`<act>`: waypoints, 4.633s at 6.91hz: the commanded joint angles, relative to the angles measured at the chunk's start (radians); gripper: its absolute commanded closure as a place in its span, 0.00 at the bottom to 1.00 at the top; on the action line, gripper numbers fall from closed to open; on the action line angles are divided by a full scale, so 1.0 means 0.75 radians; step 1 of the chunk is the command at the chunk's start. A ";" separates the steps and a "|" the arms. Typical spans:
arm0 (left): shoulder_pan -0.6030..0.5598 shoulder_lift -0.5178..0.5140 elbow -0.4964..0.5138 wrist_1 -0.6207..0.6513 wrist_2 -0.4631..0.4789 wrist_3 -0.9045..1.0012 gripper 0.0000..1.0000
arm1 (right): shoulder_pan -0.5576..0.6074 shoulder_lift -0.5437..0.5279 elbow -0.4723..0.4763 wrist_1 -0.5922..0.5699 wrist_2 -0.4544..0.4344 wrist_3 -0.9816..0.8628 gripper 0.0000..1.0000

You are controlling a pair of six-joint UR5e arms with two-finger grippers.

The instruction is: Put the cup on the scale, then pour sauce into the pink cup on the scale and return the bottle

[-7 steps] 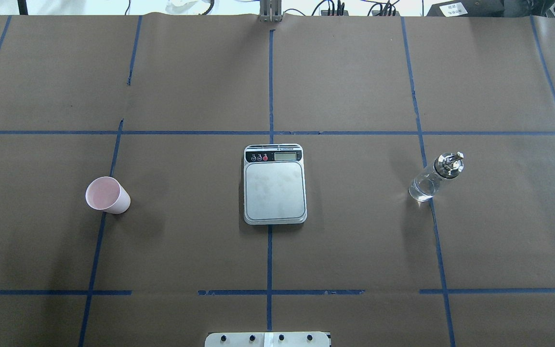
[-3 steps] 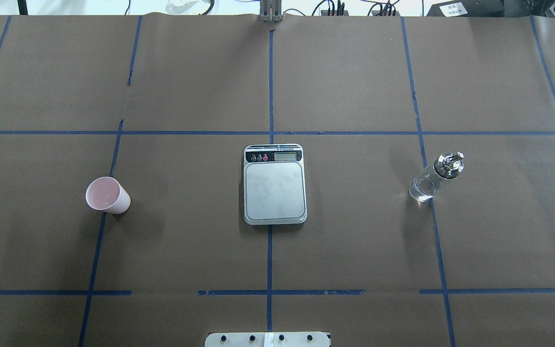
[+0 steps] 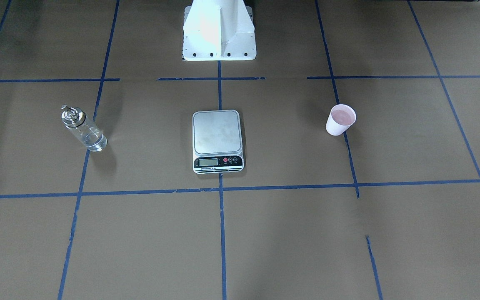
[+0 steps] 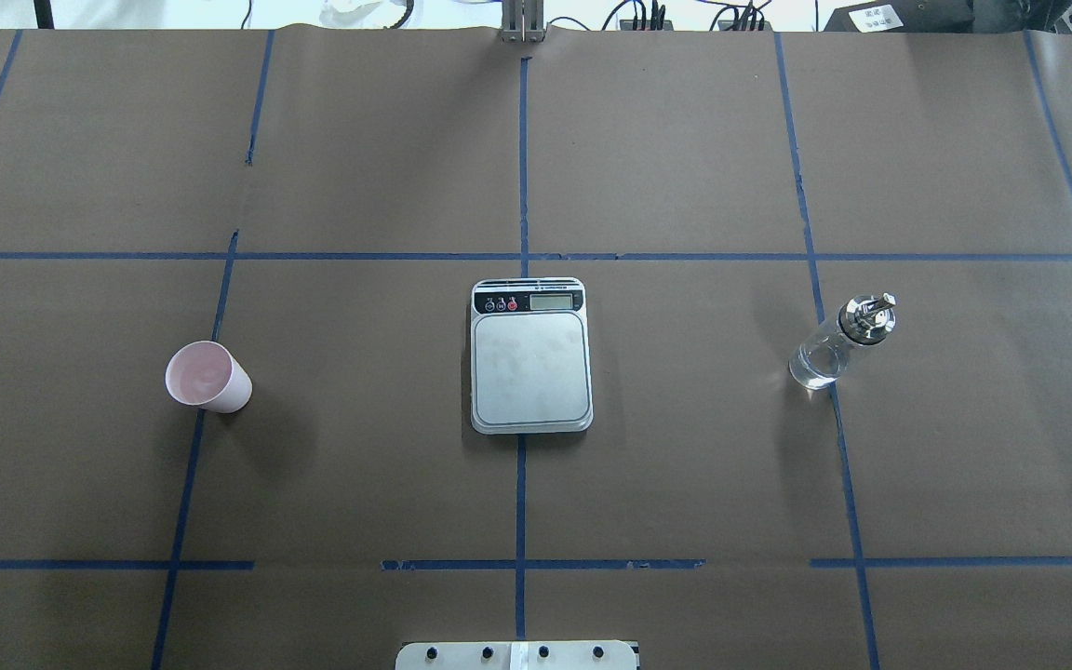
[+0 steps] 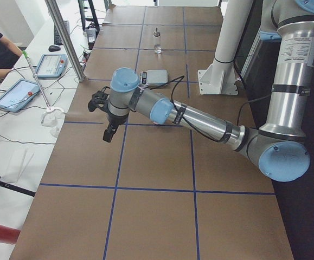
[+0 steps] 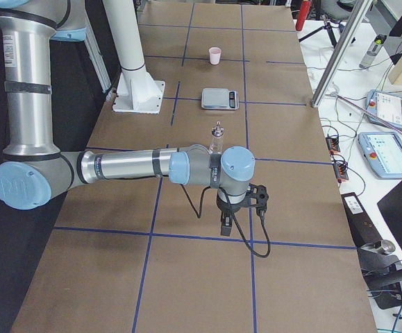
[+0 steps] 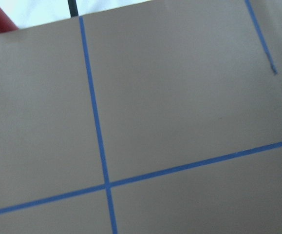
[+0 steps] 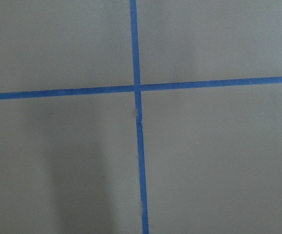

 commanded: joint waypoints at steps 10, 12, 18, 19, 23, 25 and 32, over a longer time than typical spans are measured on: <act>0.976 0.194 -0.270 -0.291 0.616 -1.434 0.00 | 0.000 -0.001 0.054 0.000 0.001 -0.002 0.00; 1.006 0.164 -0.209 -0.291 0.606 -1.439 0.00 | -0.002 -0.001 0.052 0.000 0.003 0.000 0.00; 1.084 0.116 -0.113 -0.289 0.606 -1.451 0.00 | -0.002 0.001 0.054 0.000 0.003 0.000 0.00; 1.088 0.114 -0.110 -0.287 0.606 -1.451 0.00 | -0.002 0.001 0.056 0.000 0.007 0.000 0.00; 1.127 0.080 -0.106 -0.257 0.606 -1.469 0.58 | -0.002 0.001 0.054 -0.002 0.005 0.000 0.00; 1.127 0.043 -0.104 -0.193 0.574 -1.467 1.00 | -0.002 0.003 0.052 -0.004 0.005 0.000 0.00; 1.041 -0.496 -0.262 0.535 0.357 -1.546 1.00 | -0.004 0.003 0.070 -0.002 0.015 0.100 0.00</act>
